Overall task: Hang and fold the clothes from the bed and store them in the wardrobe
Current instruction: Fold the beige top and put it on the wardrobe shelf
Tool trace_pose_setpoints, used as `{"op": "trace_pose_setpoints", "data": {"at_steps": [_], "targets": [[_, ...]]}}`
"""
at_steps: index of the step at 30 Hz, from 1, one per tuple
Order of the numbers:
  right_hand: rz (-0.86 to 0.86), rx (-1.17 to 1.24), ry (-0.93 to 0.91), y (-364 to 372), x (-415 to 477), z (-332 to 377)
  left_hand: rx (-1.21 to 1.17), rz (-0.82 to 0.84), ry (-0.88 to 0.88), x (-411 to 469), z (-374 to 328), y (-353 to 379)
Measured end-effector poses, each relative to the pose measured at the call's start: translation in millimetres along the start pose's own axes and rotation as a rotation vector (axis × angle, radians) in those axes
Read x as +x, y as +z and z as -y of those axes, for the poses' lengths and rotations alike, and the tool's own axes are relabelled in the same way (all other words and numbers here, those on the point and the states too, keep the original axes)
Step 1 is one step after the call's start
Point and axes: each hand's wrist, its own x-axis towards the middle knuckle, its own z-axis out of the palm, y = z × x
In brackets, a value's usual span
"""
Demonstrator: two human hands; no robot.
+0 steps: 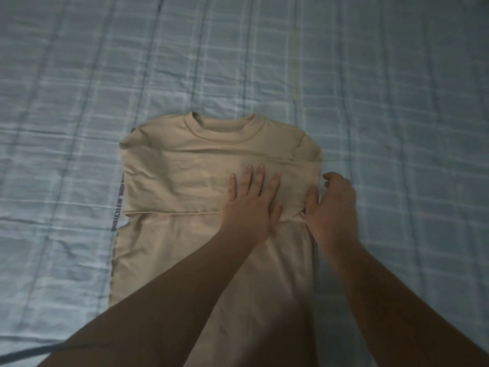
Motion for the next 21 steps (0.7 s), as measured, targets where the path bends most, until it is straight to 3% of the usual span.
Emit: {"op": "trace_pose_setpoints", "data": {"at_steps": [4,10,18,21], "targets": [[-0.015,0.049,-0.128,-8.7,-76.0,22.5,-0.042,0.028,-0.024,-59.8,23.6,-12.6],[0.196,-0.018,-0.193,0.8,-206.6,-0.1,-0.113,0.071,-0.058,-197.0,81.6,2.2],[0.235,-0.052,-0.051,-10.7,-320.0,-59.2,-0.109,0.099,-0.269,-355.6,125.0,39.2],[0.171,0.001,0.077,-20.1,-339.0,-71.5,-0.331,0.014,-0.446,-384.3,126.4,41.0]]}}
